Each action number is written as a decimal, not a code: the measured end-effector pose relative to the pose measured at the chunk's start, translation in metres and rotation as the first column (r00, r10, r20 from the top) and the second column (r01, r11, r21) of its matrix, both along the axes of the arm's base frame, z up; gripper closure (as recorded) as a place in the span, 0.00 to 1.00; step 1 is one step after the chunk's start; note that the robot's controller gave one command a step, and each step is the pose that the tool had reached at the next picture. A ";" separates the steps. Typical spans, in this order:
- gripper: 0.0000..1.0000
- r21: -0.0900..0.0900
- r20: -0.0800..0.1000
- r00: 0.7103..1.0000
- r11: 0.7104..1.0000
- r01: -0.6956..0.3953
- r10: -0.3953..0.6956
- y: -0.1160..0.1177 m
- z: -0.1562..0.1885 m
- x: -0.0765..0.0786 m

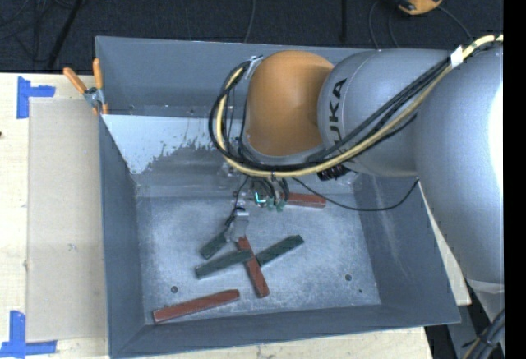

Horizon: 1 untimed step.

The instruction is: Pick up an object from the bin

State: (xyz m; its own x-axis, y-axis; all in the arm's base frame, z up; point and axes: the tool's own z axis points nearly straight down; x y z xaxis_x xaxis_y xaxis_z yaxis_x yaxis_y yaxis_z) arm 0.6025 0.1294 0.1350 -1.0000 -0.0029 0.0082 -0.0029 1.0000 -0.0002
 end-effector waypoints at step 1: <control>0.00 0.001 0.008 1.000 1.000 0.002 -0.002 0.000 0.004 0.002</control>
Offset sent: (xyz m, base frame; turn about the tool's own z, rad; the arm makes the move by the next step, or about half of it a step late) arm -0.0923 0.0107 -0.0503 -0.1037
